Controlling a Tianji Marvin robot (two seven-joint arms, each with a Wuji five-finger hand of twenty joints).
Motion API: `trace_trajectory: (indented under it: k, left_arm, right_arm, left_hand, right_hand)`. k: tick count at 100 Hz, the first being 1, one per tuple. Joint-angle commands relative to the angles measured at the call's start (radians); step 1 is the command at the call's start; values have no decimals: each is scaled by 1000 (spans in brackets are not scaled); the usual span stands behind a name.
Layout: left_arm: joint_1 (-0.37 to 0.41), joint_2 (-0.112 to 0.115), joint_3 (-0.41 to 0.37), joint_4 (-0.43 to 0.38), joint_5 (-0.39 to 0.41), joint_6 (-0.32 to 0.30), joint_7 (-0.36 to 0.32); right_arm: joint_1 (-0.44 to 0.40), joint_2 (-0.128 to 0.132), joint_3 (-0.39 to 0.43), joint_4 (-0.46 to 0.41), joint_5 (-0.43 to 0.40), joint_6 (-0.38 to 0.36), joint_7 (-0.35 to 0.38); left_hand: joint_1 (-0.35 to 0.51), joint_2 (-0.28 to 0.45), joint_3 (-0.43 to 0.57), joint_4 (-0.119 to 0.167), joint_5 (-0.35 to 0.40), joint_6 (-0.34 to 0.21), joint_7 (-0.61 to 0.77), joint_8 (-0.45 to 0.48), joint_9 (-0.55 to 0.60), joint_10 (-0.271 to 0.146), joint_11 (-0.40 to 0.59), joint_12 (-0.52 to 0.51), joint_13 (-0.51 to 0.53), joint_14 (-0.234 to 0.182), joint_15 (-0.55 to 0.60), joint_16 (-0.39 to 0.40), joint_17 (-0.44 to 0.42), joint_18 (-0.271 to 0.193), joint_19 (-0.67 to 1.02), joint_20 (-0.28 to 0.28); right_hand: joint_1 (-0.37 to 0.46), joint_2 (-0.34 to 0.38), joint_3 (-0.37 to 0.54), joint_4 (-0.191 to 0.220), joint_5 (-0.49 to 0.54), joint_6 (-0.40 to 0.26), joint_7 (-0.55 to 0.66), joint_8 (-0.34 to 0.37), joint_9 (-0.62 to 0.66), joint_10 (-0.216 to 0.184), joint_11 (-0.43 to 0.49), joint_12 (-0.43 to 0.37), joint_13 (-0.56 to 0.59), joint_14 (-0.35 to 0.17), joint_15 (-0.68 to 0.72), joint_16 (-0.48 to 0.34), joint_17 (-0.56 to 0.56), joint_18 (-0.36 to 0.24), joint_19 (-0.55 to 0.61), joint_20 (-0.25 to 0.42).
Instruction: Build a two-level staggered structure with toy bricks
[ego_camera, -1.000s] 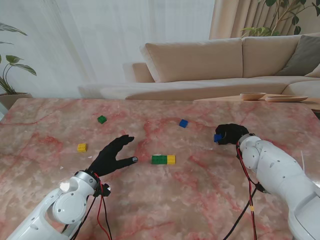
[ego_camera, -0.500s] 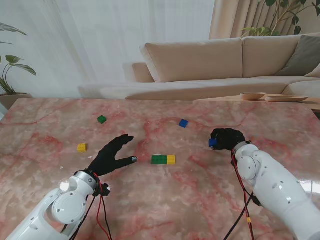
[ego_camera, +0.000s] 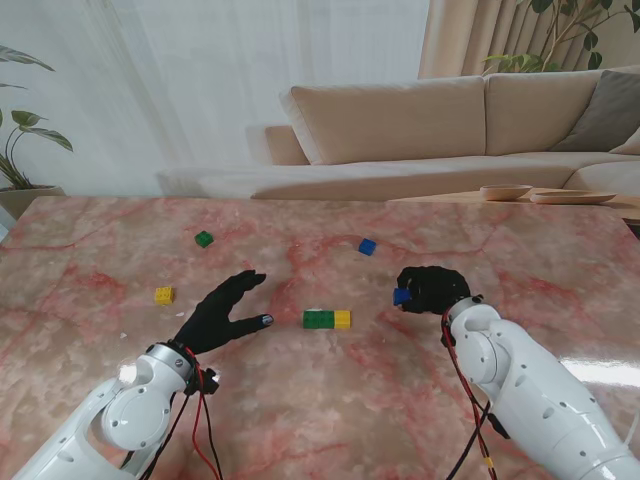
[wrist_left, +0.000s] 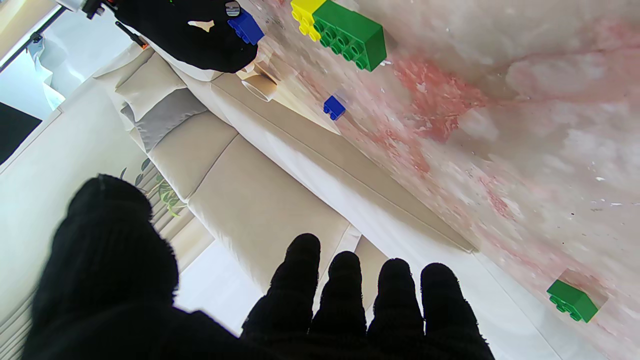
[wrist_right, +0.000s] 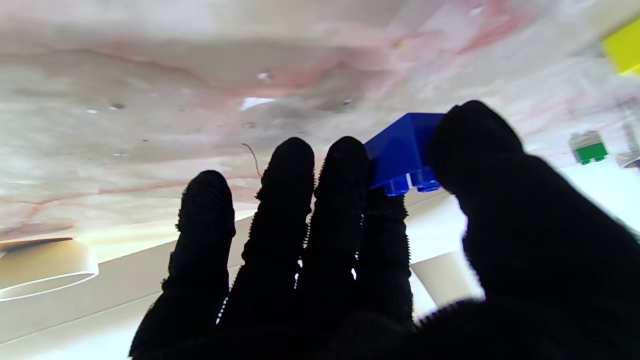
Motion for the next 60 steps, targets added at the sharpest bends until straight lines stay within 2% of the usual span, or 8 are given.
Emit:
trace_trajectory:
  k: [1, 31, 60]
  left_arm:
    - [11, -1, 0, -1, 1, -4, 5]
    - [11, -3, 1, 4, 3, -17, 16]
    - [15, -4, 0, 3, 5, -23, 23]
  right_arm:
    - [-37, -8, -6, -42, -10, 13, 27]
    - [-79, -14, -51, -111, -13, 60, 19]
    - [-73, -24, -111, -117, -11, 101, -12]
  left_hand:
    - [-17, 33, 20, 30, 26, -9, 1, 18, -11, -16, 12, 5, -16, -52, -37, -13, -4, -54, -39, 0]
    - [-18, 34, 23, 31, 29, -7, 0, 18, -11, -14, 14, 6, -15, -50, -37, -13, -4, -54, -43, 2]
    - [-19, 36, 26, 32, 29, -8, -1, 19, -10, -15, 15, 7, -15, -51, -37, -13, -4, -54, -47, 4]
  right_hand:
    - [23, 9, 64, -33, 57, -52, 71, -1, 22, 3, -10, 20, 23, -1, 1, 8, 3, 7, 32, 14]
    - [21, 12, 58, -34, 60, -49, 68, -4, 22, 6, -20, 24, 21, 2, -5, 9, 1, 11, 31, 12]
    - [18, 16, 52, -34, 57, -49, 65, 1, 16, 7, -23, 31, 14, 1, -6, 11, -4, 9, 34, 13]
